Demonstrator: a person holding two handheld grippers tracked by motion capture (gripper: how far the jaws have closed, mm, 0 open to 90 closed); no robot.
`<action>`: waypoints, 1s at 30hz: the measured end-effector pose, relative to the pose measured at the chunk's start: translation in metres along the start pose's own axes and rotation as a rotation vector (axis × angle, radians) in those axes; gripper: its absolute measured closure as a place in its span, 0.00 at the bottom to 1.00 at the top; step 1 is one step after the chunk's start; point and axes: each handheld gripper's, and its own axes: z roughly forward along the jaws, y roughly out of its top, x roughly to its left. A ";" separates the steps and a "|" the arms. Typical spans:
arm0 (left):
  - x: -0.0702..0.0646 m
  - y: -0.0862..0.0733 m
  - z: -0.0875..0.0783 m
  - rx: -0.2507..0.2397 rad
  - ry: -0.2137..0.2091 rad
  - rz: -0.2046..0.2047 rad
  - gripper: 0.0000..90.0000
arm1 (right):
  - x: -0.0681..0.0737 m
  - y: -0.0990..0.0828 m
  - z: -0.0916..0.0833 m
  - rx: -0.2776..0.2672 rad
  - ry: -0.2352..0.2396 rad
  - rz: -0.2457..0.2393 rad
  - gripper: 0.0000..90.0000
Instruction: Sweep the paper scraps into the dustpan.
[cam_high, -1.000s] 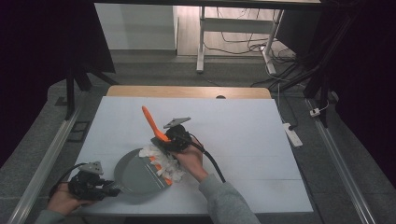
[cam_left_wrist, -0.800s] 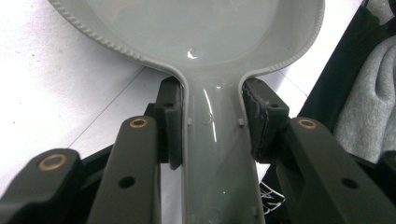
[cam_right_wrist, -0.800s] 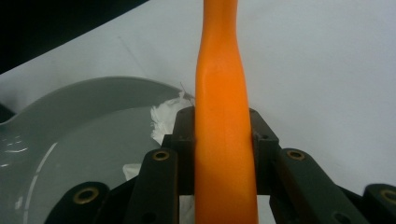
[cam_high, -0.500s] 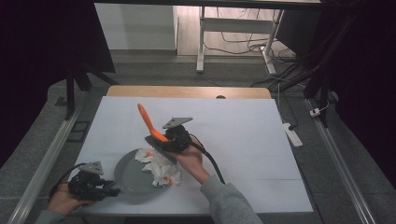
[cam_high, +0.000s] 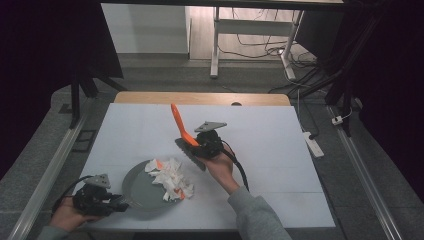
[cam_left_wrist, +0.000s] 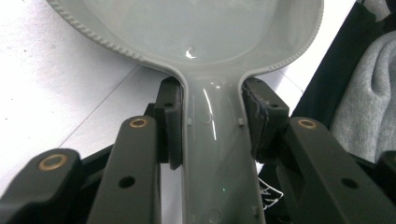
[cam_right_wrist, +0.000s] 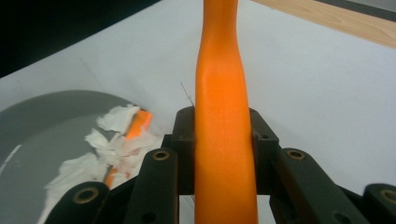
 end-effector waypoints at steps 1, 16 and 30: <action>-0.001 0.000 0.000 0.002 0.000 0.001 0.69 | -0.001 -0.001 0.002 0.005 -0.004 0.005 0.79; -0.002 0.004 0.002 0.001 -0.003 0.003 0.69 | 0.007 0.002 0.048 0.108 0.002 0.032 0.79; -0.004 0.009 0.006 0.005 -0.006 0.005 0.69 | 0.052 0.002 0.058 0.171 0.138 -0.011 0.79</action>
